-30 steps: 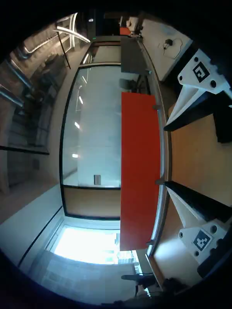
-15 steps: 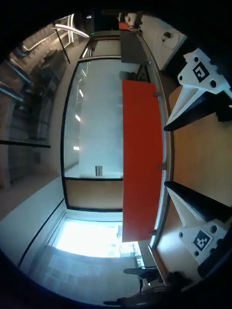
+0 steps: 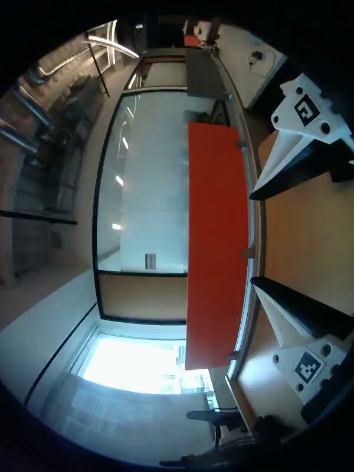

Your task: Fold towel

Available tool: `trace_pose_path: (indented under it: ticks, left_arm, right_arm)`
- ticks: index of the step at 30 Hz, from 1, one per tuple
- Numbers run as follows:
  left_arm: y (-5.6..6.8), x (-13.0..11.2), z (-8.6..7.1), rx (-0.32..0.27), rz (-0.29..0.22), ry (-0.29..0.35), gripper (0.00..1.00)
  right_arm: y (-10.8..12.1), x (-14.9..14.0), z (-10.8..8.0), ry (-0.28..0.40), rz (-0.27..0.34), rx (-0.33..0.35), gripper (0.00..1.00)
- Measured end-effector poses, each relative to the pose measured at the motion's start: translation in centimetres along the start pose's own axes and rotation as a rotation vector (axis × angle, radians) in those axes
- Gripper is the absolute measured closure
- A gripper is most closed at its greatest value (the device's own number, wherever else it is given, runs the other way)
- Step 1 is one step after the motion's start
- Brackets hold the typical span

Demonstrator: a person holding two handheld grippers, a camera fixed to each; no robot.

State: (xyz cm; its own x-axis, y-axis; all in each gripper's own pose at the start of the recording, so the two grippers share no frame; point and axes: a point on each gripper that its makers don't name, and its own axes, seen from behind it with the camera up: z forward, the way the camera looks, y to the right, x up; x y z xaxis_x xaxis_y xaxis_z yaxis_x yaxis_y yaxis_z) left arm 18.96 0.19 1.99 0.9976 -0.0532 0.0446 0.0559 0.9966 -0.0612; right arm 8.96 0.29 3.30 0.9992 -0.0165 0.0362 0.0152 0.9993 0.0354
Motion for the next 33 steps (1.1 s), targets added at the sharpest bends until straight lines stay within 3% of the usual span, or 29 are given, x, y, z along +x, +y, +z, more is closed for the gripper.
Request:
trace_pose_path:
  ticks: [6,15,27,33]
  left_arm:
    - [-0.7,-2.2,0.1,0.02,-0.014,-0.009,0.24]
    - [-1.5,-5.8,0.2,0.027,0.027,0.006,0.24]
    - [-3.0,-11.2,-0.2,0.041,0.008,0.018,0.24]
    - [-2.7,-13.7,-0.4,0.037,-0.015,0.022,0.24]
  right_arm:
    - [-1.4,0.3,-0.5,0.002,0.002,0.001,0.0]
    - [-3.2,0.1,-1.6,0.015,-0.006,0.001,0.0]
    - [-3.5,-1.3,-2.7,0.031,0.005,-0.026,0.0]
    - [-3.8,-3.0,-2.9,0.024,0.007,-0.033,0.0]
